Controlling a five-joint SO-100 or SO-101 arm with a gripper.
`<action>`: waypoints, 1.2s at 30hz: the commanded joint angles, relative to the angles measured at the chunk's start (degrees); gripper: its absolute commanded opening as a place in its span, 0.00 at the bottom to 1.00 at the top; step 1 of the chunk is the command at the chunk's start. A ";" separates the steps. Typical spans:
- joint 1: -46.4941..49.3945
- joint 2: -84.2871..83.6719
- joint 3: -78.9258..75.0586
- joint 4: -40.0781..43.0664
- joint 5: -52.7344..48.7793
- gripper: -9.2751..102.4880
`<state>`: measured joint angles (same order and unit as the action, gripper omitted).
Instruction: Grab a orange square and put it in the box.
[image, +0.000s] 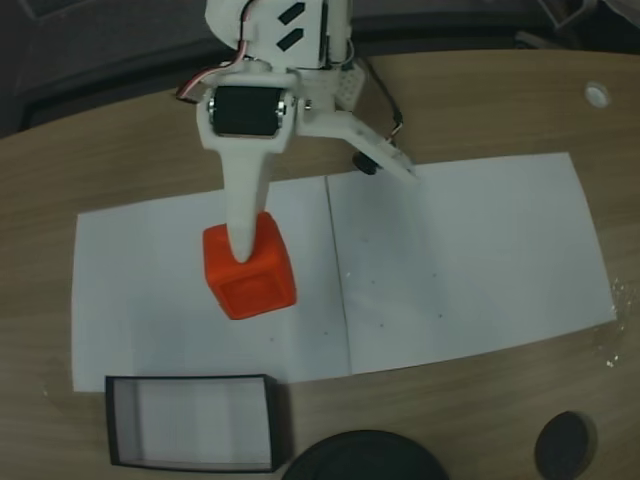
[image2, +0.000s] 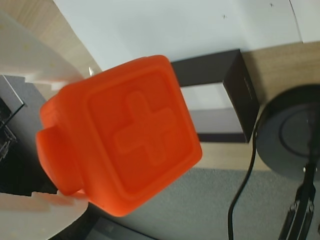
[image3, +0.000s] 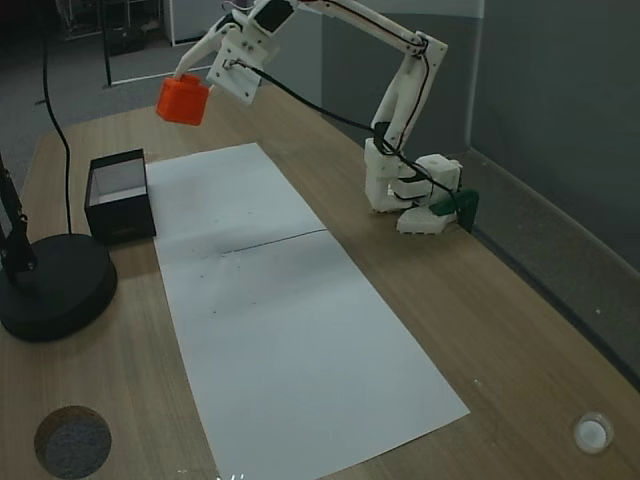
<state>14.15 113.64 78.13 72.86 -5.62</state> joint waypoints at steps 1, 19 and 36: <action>-2.81 -2.64 -10.11 -0.62 0.44 0.21; 7.21 -47.46 -48.96 -3.69 -0.09 0.21; 11.87 -58.18 -55.81 -0.79 -2.11 0.21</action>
<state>26.37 53.79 26.54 72.07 -7.65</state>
